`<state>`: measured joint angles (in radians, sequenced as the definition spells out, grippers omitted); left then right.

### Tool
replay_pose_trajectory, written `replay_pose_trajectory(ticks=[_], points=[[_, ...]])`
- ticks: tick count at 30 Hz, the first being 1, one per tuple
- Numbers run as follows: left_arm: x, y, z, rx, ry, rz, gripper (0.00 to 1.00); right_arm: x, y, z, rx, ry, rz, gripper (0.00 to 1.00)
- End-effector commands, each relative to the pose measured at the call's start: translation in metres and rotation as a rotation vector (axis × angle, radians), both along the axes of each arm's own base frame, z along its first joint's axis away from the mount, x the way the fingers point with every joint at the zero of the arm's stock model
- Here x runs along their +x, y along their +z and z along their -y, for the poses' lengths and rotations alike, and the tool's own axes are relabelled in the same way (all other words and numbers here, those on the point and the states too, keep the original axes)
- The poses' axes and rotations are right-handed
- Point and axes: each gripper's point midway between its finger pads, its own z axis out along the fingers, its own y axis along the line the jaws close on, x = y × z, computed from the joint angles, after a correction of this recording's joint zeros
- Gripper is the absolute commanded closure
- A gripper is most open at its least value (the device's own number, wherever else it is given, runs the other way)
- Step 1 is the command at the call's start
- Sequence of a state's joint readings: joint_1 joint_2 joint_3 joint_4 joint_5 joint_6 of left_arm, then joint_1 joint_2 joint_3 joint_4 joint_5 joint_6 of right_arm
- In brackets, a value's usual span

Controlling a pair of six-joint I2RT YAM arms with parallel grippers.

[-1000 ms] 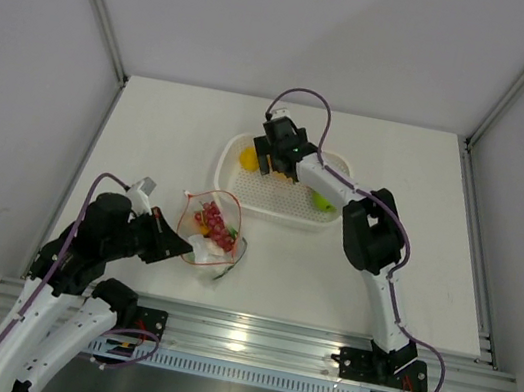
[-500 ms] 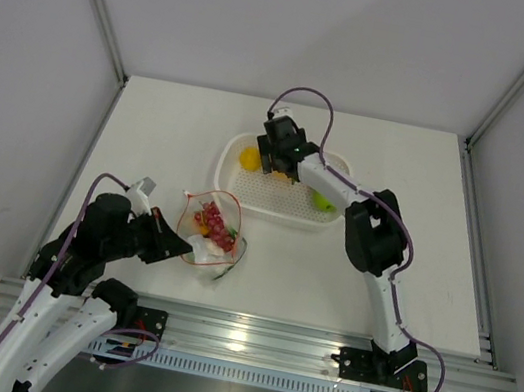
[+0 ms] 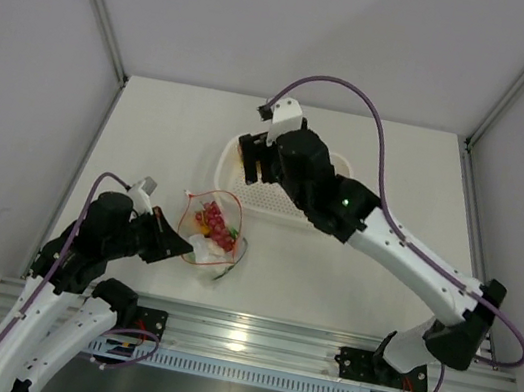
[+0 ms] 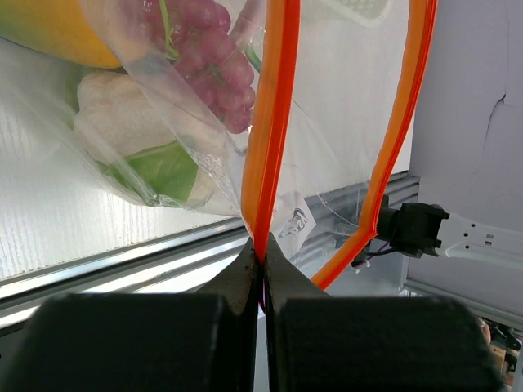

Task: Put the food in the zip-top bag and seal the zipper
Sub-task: Place the fake fruit in the zipper food storage bag.

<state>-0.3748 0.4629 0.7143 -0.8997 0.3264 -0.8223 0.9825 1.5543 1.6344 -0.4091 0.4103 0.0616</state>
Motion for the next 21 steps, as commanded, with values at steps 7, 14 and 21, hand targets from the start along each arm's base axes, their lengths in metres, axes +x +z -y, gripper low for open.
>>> replay_pose_trajectory(ticks=[7,14,21], points=[[0.005,0.022,0.003,-0.028,-0.001,0.047,0.99,-0.106,-0.004,-0.045,0.080,0.273,-0.100,0.70],[0.004,0.024,0.003,-0.025,-0.006,0.049,1.00,-0.133,-0.052,-0.065,0.038,0.354,-0.212,0.69],[0.003,0.025,0.003,-0.028,-0.007,0.053,0.99,-0.143,-0.068,-0.085,0.041,0.406,-0.265,0.66]])
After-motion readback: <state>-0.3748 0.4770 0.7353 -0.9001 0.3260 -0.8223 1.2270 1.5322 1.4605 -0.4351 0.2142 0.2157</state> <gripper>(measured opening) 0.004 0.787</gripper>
